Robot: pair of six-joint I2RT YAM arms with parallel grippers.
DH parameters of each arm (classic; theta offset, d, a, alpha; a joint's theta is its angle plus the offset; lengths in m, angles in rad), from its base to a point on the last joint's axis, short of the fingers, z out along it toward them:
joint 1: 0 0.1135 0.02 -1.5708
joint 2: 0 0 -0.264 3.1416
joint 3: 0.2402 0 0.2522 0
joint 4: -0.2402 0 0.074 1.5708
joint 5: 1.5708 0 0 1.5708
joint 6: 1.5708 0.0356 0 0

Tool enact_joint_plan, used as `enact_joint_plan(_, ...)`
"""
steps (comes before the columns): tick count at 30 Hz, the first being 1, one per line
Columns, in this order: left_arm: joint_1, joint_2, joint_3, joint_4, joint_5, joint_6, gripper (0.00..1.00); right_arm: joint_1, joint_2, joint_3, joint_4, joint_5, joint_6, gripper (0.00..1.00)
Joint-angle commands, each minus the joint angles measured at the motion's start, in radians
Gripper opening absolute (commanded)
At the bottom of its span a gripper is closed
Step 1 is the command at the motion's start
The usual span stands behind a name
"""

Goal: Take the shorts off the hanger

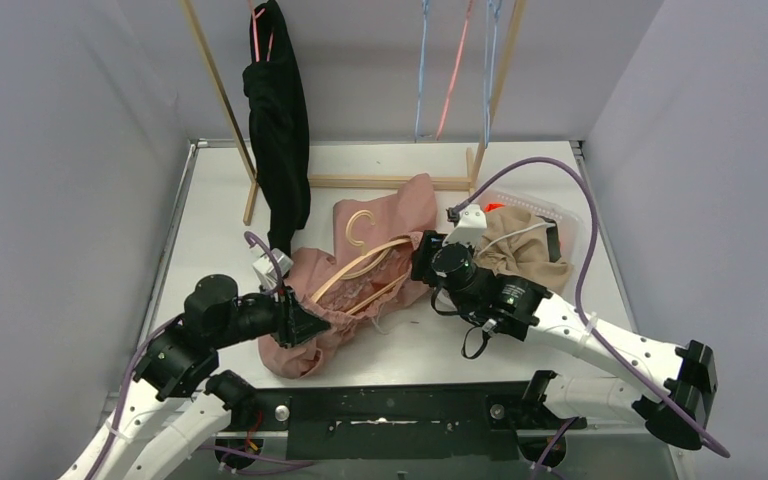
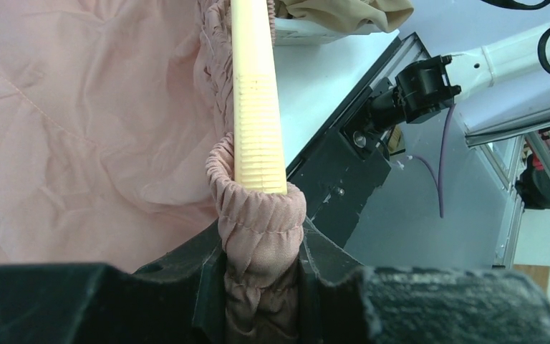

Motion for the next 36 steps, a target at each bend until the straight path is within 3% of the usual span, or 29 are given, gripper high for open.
enact_joint_plan(1,-0.004,-0.038,0.055,0.011,0.003,-0.037,0.0,0.003,-0.075,-0.015,0.159,-0.092,-0.052,0.48)
enact_joint_plan(8,-0.003,-0.053,0.066,-0.014,0.042,-0.03,0.0,0.0,-0.09,-0.046,0.247,-0.162,-0.03,0.46)
enact_joint_plan(11,-0.002,-0.057,0.064,-0.011,0.045,-0.034,0.0,0.0,-0.024,0.006,0.198,-0.203,-0.045,0.54)
enact_joint_plan(16,-0.001,-0.064,0.089,-0.054,0.014,-0.006,0.0,-0.001,0.067,0.087,0.066,-0.115,-0.012,0.51)
enact_joint_plan(19,-0.001,-0.062,0.113,-0.112,-0.053,0.043,0.0,-0.003,0.079,0.084,0.061,-0.089,-0.007,0.43)
enact_joint_plan(26,-0.001,-0.065,0.122,-0.139,-0.03,0.073,0.0,-0.031,0.11,0.086,0.099,-0.041,0.004,0.18)
enact_joint_plan(36,-0.001,-0.081,0.162,-0.18,-0.076,0.093,0.0,-0.185,0.174,0.112,0.09,-0.007,0.043,0.03)
